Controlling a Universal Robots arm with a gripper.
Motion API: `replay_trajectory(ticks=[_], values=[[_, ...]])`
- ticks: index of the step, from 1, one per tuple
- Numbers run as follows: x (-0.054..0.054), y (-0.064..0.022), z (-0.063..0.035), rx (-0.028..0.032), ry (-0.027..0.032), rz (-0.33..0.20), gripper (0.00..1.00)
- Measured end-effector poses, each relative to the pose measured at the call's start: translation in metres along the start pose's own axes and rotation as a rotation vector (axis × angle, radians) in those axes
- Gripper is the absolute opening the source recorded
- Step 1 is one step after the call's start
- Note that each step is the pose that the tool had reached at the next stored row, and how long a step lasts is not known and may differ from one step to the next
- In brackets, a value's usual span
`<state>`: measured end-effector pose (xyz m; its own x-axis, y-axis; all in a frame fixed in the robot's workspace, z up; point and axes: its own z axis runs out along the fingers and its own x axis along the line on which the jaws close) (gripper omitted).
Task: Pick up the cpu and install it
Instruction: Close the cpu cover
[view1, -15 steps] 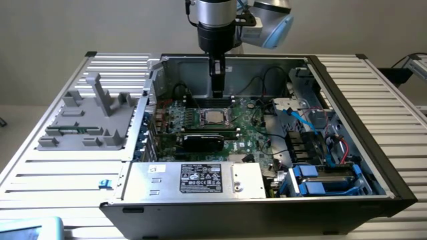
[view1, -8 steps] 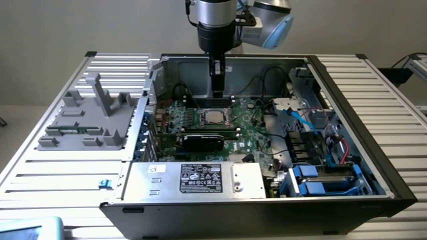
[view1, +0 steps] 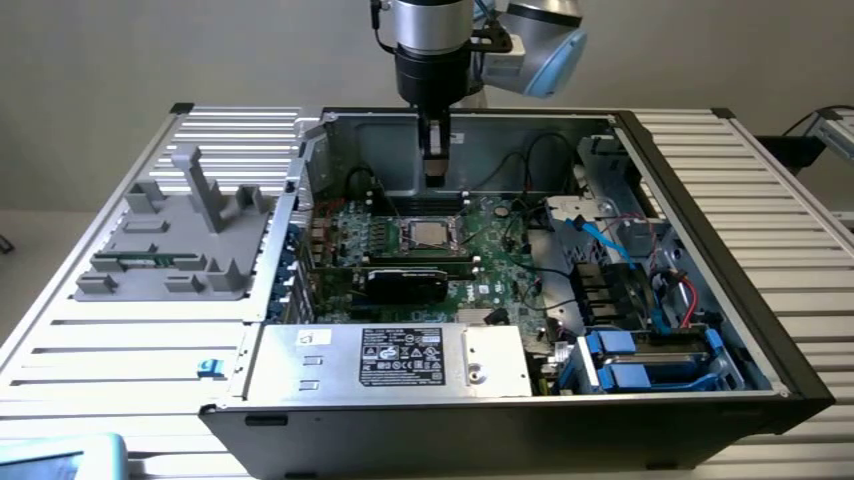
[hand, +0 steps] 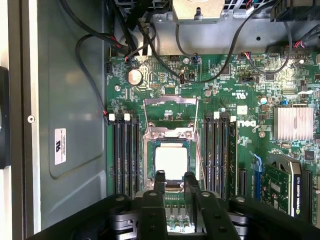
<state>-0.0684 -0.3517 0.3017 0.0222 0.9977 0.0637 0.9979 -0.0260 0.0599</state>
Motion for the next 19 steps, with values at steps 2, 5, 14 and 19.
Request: replay_trajectory(ticks=[2, 5, 14, 19], values=[[0.000, 0.0000, 0.0000, -0.0001, 0.0000, 0.000, 0.19], [0.000, 0.0003, 0.0000, 0.0000, 0.0000, 0.000, 0.13], [0.000, 0.0214, 0.0027, -0.0011, -0.0002, 0.004, 0.11], [0.001, 0.0399, 0.0067, -0.0011, -0.0001, 0.004, 0.11]])
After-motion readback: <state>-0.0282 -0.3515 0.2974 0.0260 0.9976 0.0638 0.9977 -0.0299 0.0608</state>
